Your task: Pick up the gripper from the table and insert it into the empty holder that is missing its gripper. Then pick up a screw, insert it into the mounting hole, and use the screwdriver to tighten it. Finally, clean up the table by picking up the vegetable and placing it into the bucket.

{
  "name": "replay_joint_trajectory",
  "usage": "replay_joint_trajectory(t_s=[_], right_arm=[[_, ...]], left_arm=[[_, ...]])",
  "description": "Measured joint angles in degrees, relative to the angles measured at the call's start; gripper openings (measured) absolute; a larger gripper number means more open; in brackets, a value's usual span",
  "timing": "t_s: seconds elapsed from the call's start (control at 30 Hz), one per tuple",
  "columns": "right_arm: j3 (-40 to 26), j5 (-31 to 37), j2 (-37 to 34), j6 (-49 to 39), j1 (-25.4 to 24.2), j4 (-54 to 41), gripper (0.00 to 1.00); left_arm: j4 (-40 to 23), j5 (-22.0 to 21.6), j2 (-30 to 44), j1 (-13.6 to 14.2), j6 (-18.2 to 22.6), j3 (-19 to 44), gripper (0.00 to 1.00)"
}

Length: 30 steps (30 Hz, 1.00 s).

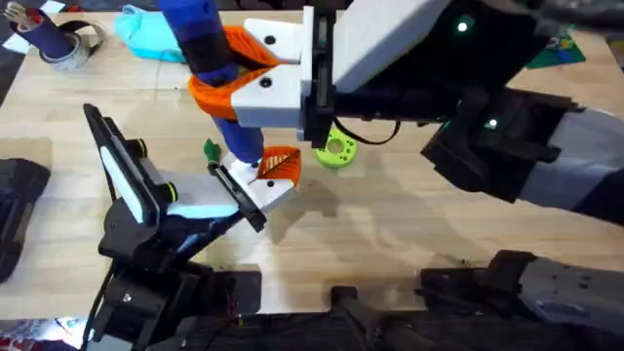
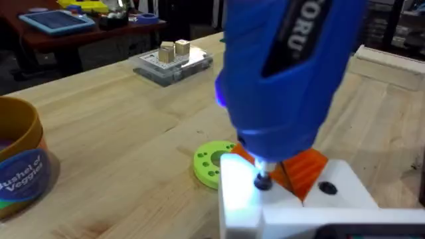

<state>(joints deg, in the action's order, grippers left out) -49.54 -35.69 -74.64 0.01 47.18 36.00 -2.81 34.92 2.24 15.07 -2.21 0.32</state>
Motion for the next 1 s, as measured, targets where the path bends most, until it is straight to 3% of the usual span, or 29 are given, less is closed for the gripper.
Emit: replay_joint_trajectory(t_s=[1.0], right_arm=[[0.3,0.0,0.0,0.0,0.0,3.6,0.046]], left_arm=[[0.0,0.0,0.0,0.0,-0.1,0.0,0.016]])
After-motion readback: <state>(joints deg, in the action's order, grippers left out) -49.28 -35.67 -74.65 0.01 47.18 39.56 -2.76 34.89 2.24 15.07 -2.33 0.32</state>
